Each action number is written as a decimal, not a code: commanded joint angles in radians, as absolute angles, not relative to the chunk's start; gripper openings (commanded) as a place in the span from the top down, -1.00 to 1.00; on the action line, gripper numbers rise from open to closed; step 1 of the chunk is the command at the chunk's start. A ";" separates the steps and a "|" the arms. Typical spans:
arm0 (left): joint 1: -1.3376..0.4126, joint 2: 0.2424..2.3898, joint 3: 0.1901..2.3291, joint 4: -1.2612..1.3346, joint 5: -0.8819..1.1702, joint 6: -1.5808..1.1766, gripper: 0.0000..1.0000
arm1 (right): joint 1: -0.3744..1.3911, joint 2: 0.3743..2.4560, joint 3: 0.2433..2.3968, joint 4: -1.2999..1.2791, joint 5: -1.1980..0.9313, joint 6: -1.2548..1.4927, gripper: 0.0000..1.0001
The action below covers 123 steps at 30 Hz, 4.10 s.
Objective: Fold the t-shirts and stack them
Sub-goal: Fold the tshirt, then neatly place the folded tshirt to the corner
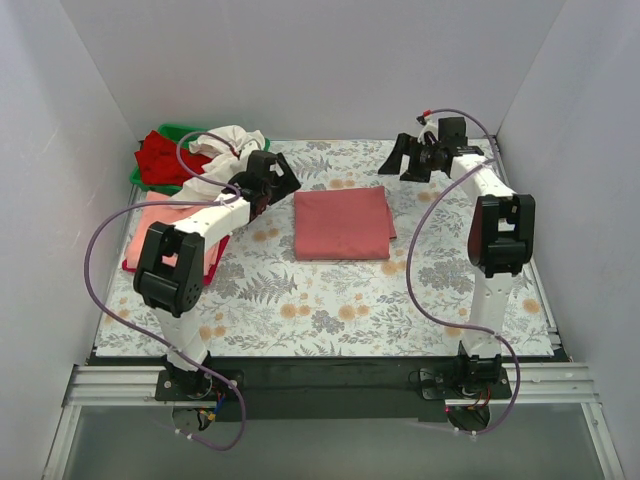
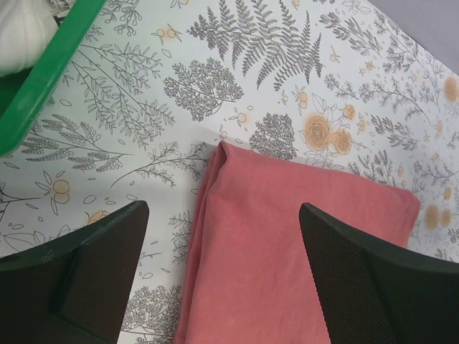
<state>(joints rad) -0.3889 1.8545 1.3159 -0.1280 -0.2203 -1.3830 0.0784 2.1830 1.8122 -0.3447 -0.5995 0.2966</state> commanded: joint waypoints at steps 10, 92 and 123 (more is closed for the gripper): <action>-0.397 1.502 1.043 -0.112 -0.057 -1.382 -0.78 | 0.137 1.585 1.173 -0.177 -0.290 0.228 -0.97; -0.307 1.299 0.950 -0.265 -0.581 -0.196 1.00 | 0.100 0.871 0.548 -0.146 0.138 0.239 -0.96; -0.224 1.143 1.137 -0.270 -0.614 -0.029 1.00 | 0.098 0.939 0.548 -0.130 0.144 0.248 -0.97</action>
